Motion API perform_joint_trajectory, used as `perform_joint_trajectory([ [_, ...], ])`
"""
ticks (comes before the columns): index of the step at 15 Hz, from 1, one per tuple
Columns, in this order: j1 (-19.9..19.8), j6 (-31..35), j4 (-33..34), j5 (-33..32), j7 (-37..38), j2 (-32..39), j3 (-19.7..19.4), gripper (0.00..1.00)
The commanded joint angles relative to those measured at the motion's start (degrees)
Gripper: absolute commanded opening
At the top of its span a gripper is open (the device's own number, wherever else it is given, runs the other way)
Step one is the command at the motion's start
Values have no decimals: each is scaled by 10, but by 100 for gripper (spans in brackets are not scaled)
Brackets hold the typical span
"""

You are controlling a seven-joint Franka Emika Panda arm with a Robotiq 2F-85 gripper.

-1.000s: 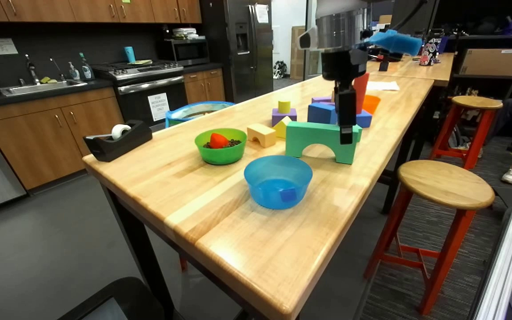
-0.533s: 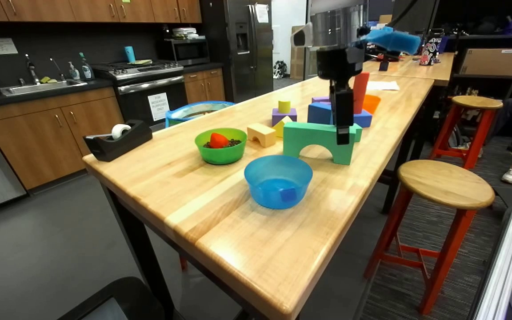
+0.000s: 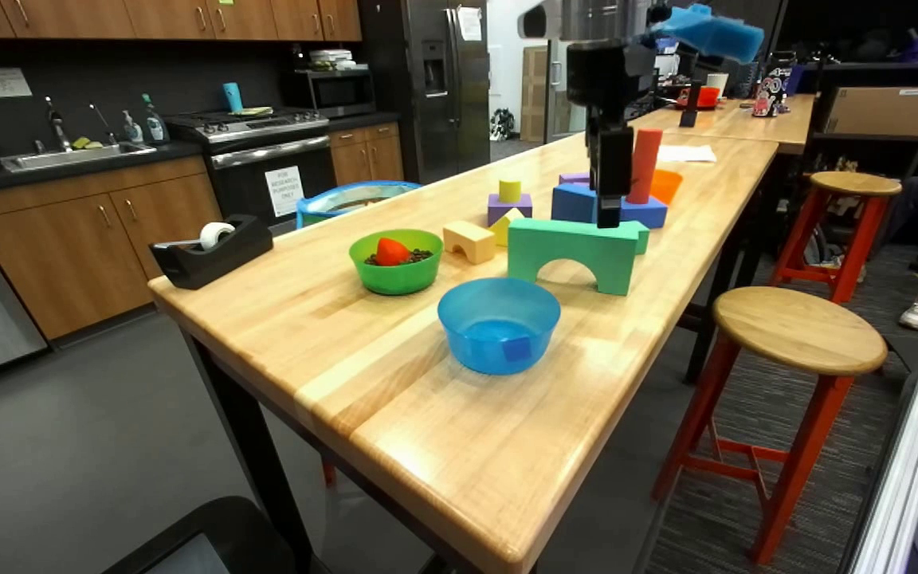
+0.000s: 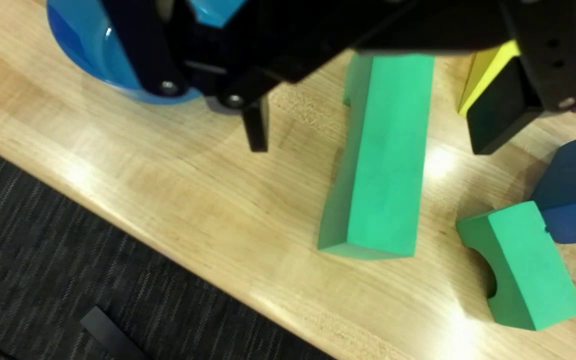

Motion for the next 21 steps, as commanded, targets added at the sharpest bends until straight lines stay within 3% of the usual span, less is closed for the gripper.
perform_joint_trajectory([
  [1, -11, 12, 6, -7, -4, -2, -10, 100],
  [9, -19, 12, 5, -11, -2, -2, -14, 100],
  [14, 32, 64, 1, 105, -200, 37, -78, 100],
  [21, 26, 122, -5, 211, -377, 76, -99, 100],
])
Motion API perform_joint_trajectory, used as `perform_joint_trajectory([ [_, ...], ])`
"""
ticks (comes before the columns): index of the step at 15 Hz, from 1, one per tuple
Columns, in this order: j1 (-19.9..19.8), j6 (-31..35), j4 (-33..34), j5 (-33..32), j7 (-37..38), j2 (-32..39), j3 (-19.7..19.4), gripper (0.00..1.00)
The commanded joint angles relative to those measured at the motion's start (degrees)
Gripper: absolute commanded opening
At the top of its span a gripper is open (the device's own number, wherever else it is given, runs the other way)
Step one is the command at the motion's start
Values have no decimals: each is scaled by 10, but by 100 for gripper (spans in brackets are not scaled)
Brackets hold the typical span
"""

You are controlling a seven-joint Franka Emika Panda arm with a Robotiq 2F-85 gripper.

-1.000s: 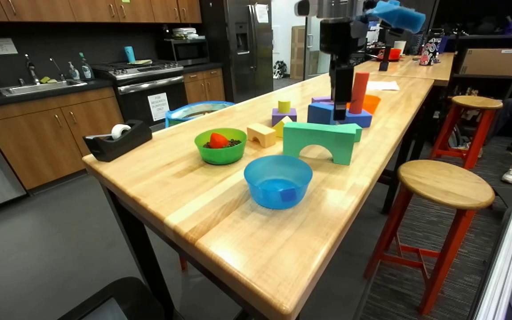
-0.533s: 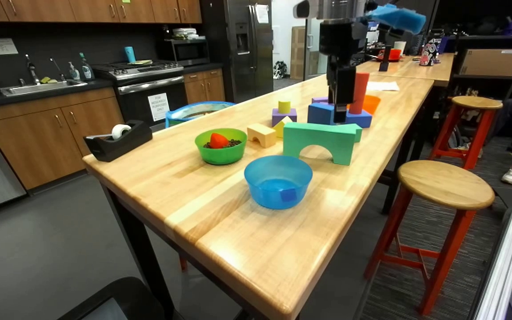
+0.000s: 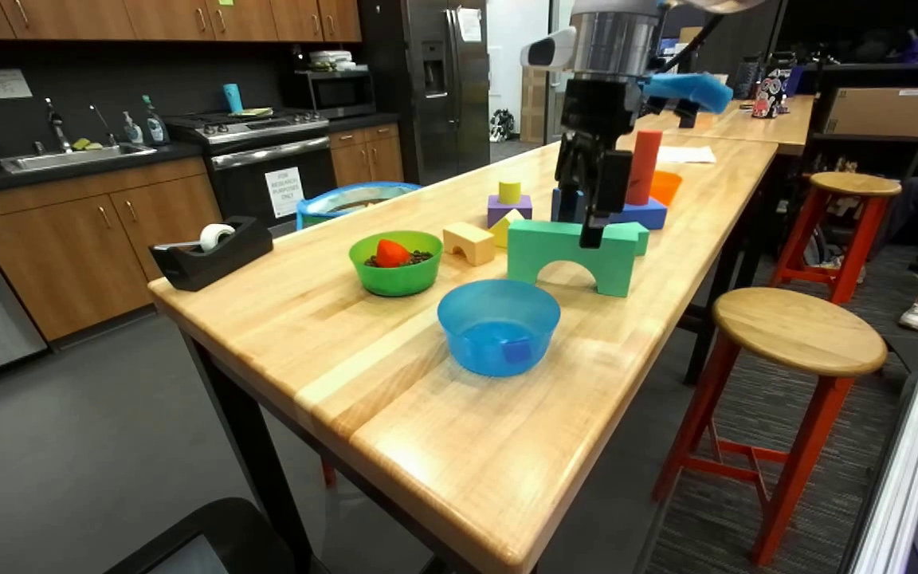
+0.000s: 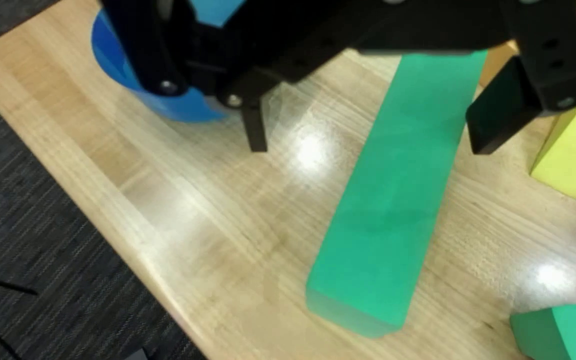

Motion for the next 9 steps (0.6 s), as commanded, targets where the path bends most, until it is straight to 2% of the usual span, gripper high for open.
perform_joint_trajectory([
  [1, 1, 24, -1, 49, -73, 16, -7, 100],
  [4, -2, 60, -8, 89, -97, 29, -4, 100],
  [5, -2, 75, -10, 101, -101, 33, -3, 75],
  [6, -2, 88, -12, 111, -105, 36, -2, 74],
  [9, -4, 132, -22, 117, -112, 39, 5, 54],
])
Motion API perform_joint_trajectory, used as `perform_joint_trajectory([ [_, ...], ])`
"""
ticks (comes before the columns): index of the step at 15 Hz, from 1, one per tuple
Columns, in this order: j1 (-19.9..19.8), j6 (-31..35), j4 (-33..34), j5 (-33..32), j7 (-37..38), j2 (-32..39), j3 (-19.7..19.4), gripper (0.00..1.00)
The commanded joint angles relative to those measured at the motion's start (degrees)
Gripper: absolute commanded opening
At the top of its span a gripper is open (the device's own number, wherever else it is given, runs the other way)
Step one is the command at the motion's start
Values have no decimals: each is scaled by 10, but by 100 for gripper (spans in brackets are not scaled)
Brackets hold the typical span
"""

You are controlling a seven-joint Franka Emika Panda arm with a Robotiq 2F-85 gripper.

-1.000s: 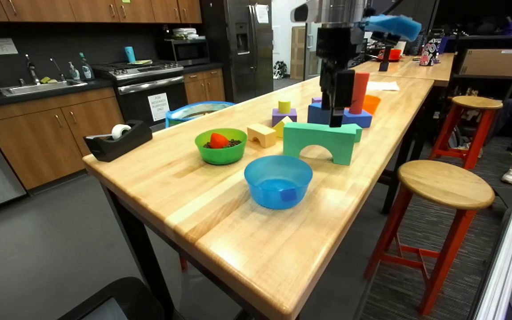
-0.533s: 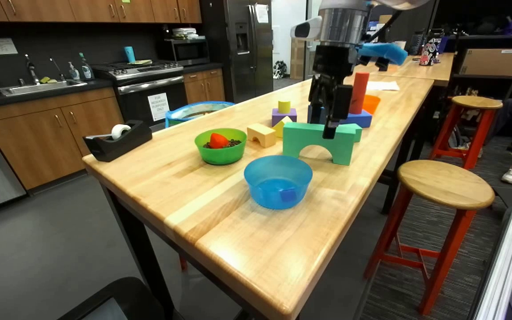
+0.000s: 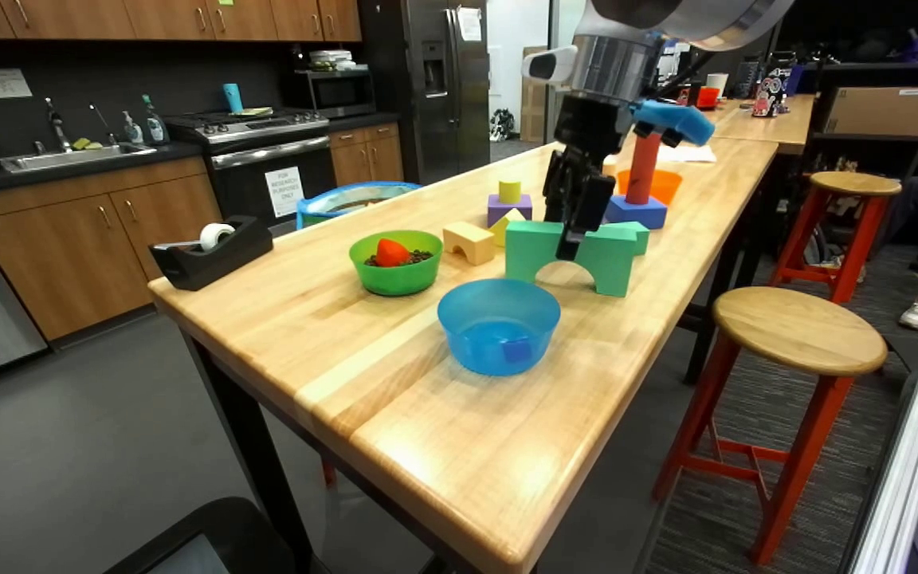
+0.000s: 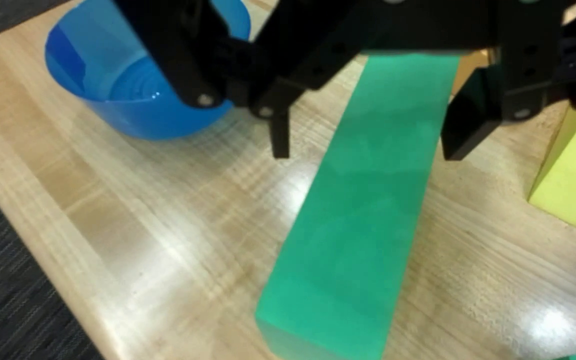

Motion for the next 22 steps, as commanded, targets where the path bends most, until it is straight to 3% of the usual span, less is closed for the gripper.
perform_joint_trajectory([
  [1, -3, 52, -13, 14, -22, 3, 8, 45],
  [5, -17, 85, -26, -12, 39, -5, 24, 16],
  [9, -16, 129, -44, -11, 104, -20, 34, 16],
  [13, -23, 163, -49, -22, 214, -17, 45, 16],
  [18, -57, 139, -43, -97, 373, -21, 53, 16],
  [22, -67, 113, -42, -133, 450, -32, 53, 16],
])
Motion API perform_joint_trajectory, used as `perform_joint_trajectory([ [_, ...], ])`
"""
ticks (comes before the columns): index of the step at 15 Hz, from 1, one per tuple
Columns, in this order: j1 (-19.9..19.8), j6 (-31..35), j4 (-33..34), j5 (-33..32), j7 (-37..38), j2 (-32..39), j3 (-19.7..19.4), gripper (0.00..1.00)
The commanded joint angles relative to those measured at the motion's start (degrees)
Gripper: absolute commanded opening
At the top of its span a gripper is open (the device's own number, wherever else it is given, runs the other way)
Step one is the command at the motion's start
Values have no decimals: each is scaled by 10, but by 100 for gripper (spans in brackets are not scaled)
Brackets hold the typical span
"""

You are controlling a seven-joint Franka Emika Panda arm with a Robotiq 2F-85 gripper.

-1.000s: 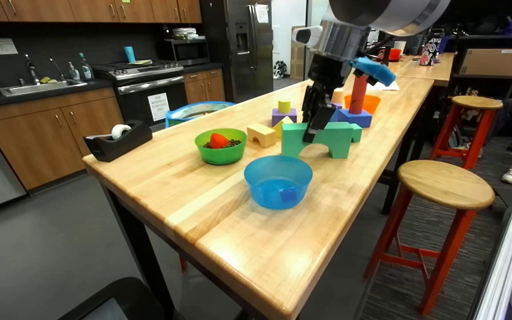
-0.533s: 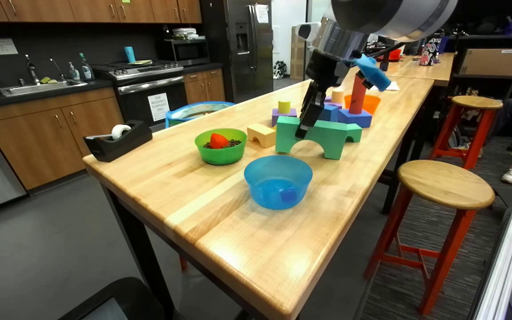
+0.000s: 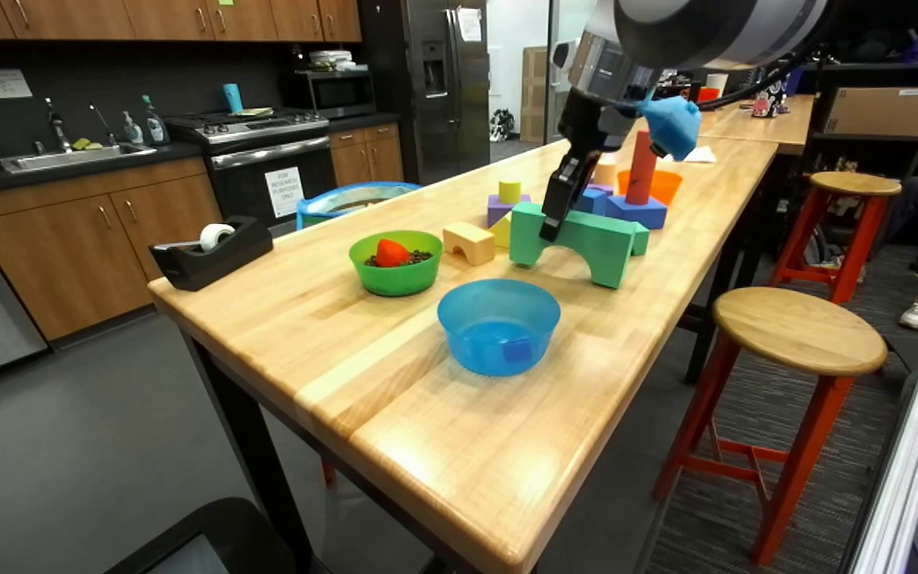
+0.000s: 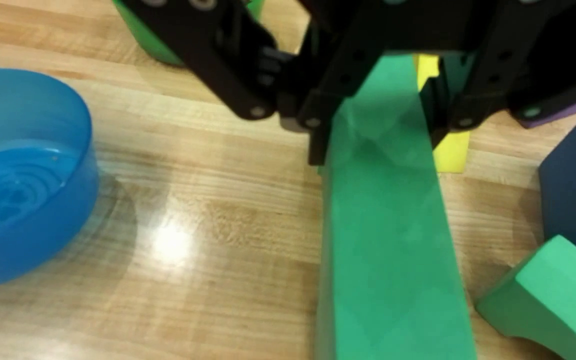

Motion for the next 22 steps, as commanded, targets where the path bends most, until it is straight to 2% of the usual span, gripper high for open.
perform_joint_trajectory([
  [1, -13, -31, -3, -27, 63, -25, 8, 16],
  [2, -15, -37, -2, -33, 78, -25, 10, 66],
  [3, -15, -42, -1, -34, 86, -26, 11, 67],
  [5, -11, -45, -1, -32, 96, -30, 11, 77],
  [8, -7, -44, -4, -31, 103, -44, 14, 98],
  [14, -12, -43, 18, -45, 103, -80, 18, 100],
  [22, -30, -88, 109, -27, 83, -39, -35, 100],
])
